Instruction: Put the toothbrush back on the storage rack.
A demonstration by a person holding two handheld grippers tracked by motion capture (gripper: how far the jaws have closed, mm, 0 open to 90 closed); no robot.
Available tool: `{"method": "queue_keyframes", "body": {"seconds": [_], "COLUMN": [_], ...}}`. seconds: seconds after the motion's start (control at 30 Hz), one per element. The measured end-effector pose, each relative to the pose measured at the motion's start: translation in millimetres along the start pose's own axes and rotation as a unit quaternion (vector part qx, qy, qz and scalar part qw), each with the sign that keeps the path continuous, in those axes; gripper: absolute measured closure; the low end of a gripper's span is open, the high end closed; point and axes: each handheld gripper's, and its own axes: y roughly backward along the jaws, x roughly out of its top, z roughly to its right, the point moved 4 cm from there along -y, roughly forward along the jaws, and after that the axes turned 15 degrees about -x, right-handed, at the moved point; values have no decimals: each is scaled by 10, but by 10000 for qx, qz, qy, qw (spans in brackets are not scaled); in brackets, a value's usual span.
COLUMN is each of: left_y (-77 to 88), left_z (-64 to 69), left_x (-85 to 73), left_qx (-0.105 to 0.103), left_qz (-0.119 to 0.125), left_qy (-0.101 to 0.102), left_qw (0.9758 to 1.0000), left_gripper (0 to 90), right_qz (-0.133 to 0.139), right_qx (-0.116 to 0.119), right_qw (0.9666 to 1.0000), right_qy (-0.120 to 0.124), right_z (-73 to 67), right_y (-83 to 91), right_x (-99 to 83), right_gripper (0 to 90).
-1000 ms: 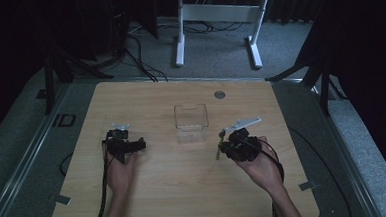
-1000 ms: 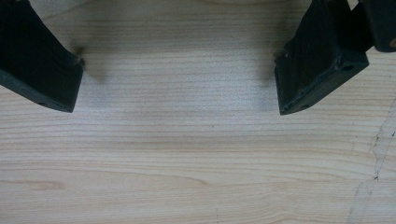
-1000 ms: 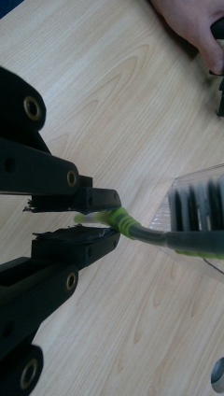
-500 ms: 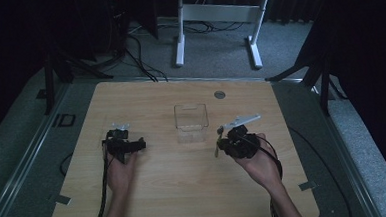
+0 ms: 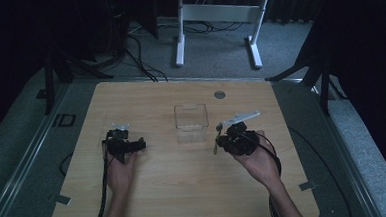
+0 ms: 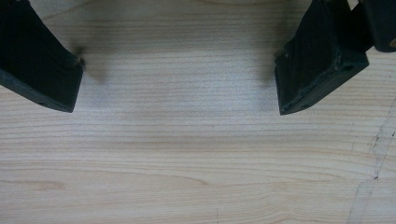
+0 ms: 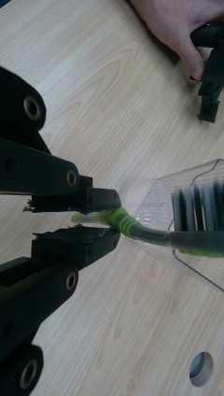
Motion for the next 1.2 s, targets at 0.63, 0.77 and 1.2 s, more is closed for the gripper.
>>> {"method": "queue_keyframes", "body": {"seconds": [0.63,0.77,1.2], "left_y": [-1,-1,0], "left_z": [0,0,0], "left_x": [0,0,0], "left_qx": [-1,-1,-1], "left_qz": [4,4,2], "left_qy": [2,2,0], "left_qw": [10000,10000,10000], "left_gripper": [14,14,14], "right_qz": [45,49,116], "right_qx": [30,44,40], "right_qw": [10000,10000,9999], "right_qy": [28,28,63], "right_z": [1,-6,-19], "right_y": [-13,-20,-15], "right_x": [83,103,197], "right_gripper": [802,802,802]}}
